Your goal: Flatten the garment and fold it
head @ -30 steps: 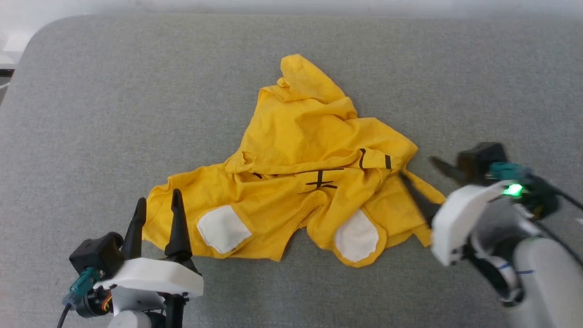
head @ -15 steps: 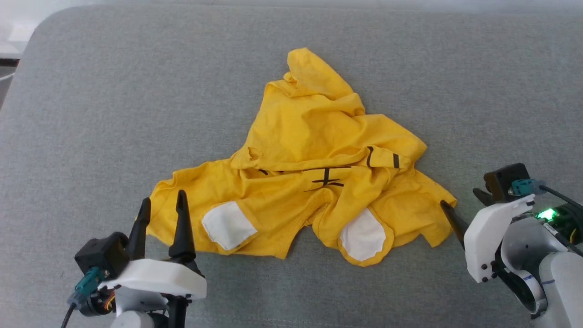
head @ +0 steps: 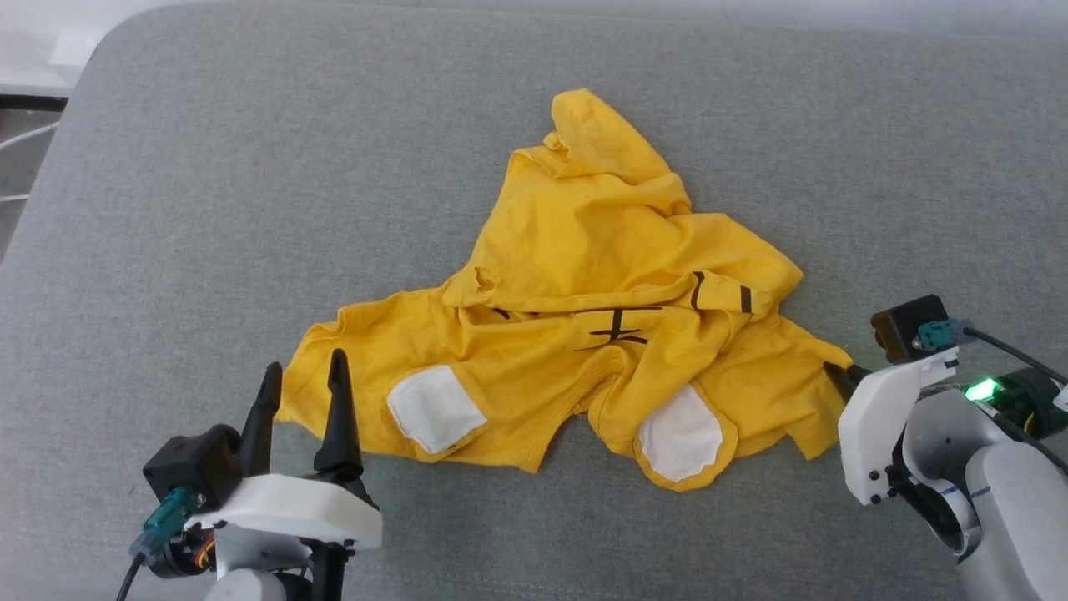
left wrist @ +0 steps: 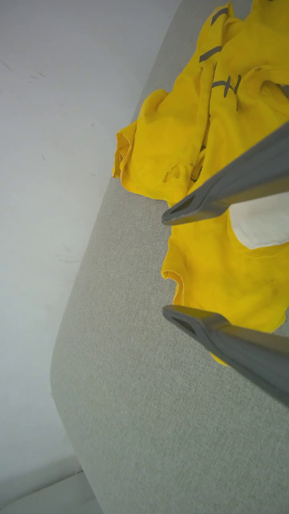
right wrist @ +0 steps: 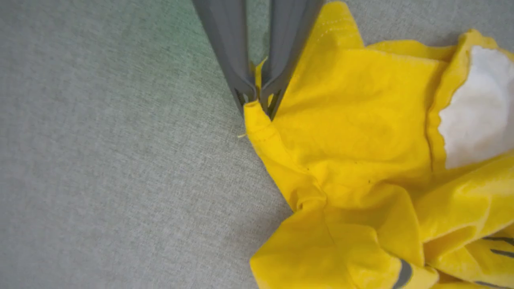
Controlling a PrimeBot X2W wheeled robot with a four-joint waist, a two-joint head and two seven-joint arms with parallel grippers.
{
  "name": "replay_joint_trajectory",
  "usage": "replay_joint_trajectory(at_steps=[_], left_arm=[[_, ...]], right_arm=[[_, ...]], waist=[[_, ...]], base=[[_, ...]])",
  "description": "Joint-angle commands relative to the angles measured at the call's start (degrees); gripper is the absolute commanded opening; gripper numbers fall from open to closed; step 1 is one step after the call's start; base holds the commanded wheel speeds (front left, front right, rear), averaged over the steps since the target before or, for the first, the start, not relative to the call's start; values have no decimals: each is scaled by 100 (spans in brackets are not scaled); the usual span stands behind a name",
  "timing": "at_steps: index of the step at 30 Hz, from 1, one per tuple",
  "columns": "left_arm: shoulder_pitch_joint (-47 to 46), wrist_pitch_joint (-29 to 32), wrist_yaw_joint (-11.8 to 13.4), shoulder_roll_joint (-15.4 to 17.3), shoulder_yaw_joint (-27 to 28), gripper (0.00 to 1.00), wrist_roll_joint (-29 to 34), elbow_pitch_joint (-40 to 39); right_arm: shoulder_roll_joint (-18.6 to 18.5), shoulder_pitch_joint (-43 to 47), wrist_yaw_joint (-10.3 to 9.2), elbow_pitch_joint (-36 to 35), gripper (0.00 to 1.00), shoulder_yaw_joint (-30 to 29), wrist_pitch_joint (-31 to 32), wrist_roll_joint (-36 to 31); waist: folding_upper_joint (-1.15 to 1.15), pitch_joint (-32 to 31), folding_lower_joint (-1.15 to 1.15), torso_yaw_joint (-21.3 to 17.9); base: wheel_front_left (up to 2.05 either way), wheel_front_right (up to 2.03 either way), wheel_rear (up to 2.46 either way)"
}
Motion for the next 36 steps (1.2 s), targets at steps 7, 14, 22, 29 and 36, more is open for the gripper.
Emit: replay_joint_trajectory(at_steps=[7, 14, 22, 29, 36], left_arm=[[-20, -12, -10, 32, -39, 100, 36, 34], [19, 16, -37, 47, -109, 100, 22, 79], [53, 192, -53, 243, -131, 100, 50, 58], [-362, 1176, -342, 801, -467, 100, 217, 145], [-992, 2596, -367, 1277, -686, 100, 317, 613]], right_arm=[[-130, -170, -6, -15, 0, -522, -150, 7], [-266, -68, -6, 73, 0, -1248, -208, -264], [-112, 66, -6, 78, 0, -1421, -291, -391], [-44, 67, -6, 15, 0, -1357, -299, -385], [19, 57, -6, -68, 0, -1242, -304, -360]], waist=[[0, -104, 0, -77], [0, -208, 0, -20], [0, -307, 0, -33], [0, -312, 0, -65], [0, -262, 0, -155]], base=[[0, 0, 0], [0, 0, 0], [0, 0, 0], [0, 0, 0], [0, 0, 0]])
